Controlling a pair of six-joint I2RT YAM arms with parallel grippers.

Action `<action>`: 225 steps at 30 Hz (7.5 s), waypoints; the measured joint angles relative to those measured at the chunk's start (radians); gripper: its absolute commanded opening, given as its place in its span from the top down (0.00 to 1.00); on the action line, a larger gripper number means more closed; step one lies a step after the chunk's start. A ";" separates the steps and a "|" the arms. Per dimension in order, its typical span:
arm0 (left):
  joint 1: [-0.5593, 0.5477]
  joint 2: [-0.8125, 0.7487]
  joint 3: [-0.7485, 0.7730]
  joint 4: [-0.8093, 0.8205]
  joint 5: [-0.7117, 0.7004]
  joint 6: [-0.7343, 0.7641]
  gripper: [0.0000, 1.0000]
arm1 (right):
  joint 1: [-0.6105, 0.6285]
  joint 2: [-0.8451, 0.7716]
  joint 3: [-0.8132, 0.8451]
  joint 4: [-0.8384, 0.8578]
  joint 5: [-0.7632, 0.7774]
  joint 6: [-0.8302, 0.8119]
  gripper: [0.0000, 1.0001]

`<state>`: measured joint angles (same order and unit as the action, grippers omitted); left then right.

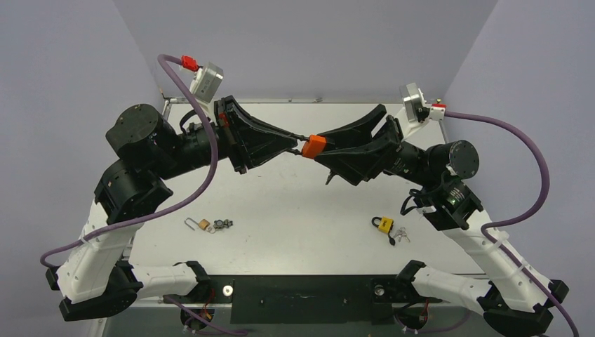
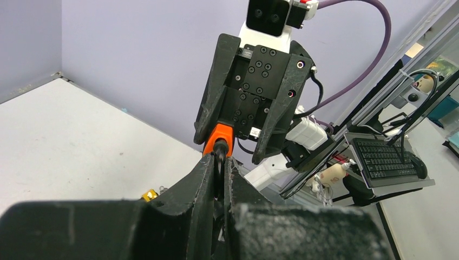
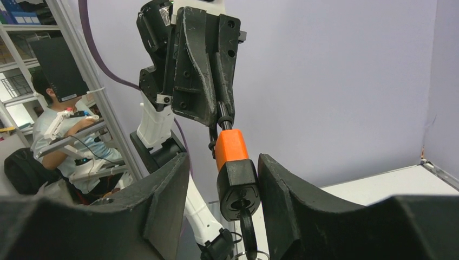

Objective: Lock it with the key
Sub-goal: Lock the lock, then place the key at the center of the board, then place the lock at the center of the board.

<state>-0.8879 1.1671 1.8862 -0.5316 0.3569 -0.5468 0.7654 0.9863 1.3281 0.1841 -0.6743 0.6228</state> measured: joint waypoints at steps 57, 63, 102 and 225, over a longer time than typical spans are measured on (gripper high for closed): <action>0.053 -0.129 -0.329 0.298 0.075 -0.050 1.00 | 0.016 0.015 -0.133 0.157 -0.016 0.233 1.00; 0.057 -0.157 -0.415 0.384 0.059 -0.104 1.00 | 0.073 0.026 -0.070 -0.004 0.076 0.132 1.00; -0.122 -0.148 -0.463 0.546 -0.190 -0.087 1.00 | 0.120 0.066 0.152 -0.278 0.185 -0.031 1.00; 0.195 1.278 0.101 0.849 0.134 -0.547 1.00 | -0.891 0.422 -0.378 -0.446 0.453 0.138 1.00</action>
<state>-0.6926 2.4451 1.9869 0.3176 0.4911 -1.0935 -0.1253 1.4086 0.9501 -0.2623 -0.2214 0.7612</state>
